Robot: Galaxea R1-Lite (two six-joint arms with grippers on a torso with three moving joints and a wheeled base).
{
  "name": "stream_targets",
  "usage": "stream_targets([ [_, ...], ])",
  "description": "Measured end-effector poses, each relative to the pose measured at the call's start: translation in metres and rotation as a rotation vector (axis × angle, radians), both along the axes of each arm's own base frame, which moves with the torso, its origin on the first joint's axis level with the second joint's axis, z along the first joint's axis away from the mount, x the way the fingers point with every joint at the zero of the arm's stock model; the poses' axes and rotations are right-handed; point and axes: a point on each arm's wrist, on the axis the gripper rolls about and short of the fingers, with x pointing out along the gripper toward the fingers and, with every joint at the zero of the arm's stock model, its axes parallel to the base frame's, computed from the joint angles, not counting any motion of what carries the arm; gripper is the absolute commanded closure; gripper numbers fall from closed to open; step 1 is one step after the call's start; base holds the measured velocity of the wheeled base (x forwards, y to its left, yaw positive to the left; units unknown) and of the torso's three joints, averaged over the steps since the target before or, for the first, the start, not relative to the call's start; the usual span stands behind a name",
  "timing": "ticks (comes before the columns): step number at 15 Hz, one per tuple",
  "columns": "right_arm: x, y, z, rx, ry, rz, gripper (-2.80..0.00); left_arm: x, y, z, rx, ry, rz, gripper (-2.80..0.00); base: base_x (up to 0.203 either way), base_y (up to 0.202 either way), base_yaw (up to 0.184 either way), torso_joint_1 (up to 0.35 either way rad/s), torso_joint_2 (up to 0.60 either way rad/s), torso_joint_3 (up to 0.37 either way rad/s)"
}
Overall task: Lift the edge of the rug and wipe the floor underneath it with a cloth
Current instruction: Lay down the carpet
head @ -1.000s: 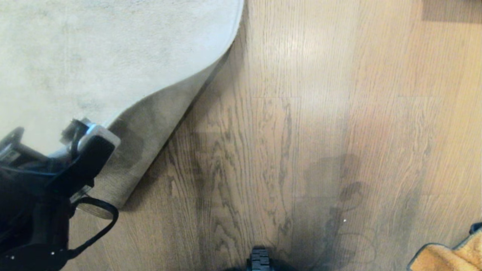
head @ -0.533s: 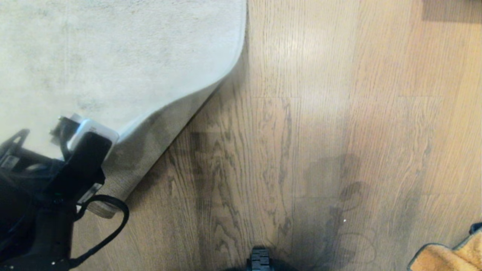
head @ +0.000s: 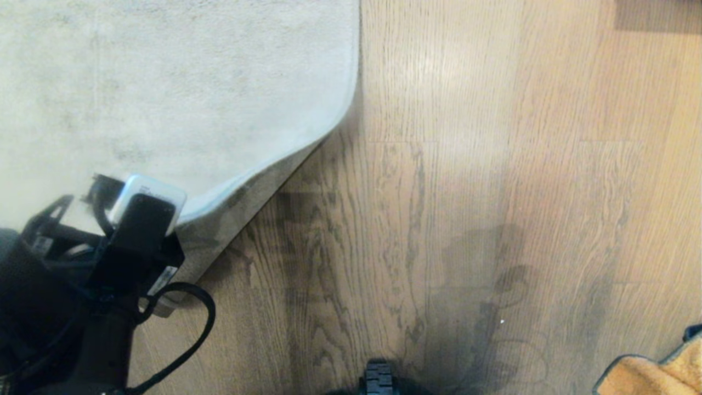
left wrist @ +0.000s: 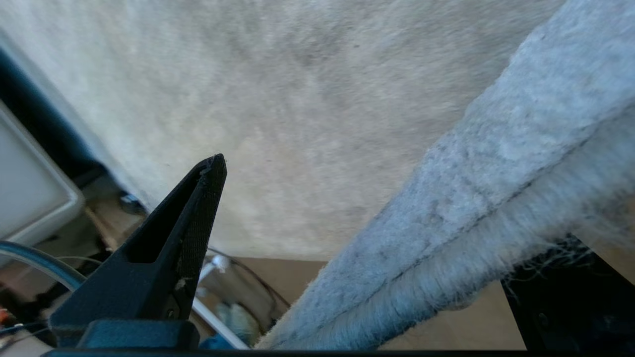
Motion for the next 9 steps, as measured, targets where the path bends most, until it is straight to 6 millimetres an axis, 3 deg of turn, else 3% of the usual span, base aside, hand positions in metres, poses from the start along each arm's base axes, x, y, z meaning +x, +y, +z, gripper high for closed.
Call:
stream_targets([
  [6, 0.0, 0.0, 0.0, 0.0, 0.0, 0.0, 0.0, 0.004, -0.016, -0.018, -0.114, -0.015, -0.052, -2.8, 0.0, 0.0, 0.0, 0.0, 0.0, 0.0],
  [9, 0.0, 0.0, 0.0, 0.0, 0.0, 0.0, 0.0, 0.007, -0.022, -0.015, -0.132, -0.029, -0.064, -2.8, 0.0, 0.0, 0.0, 0.0, 0.0, 0.0],
])
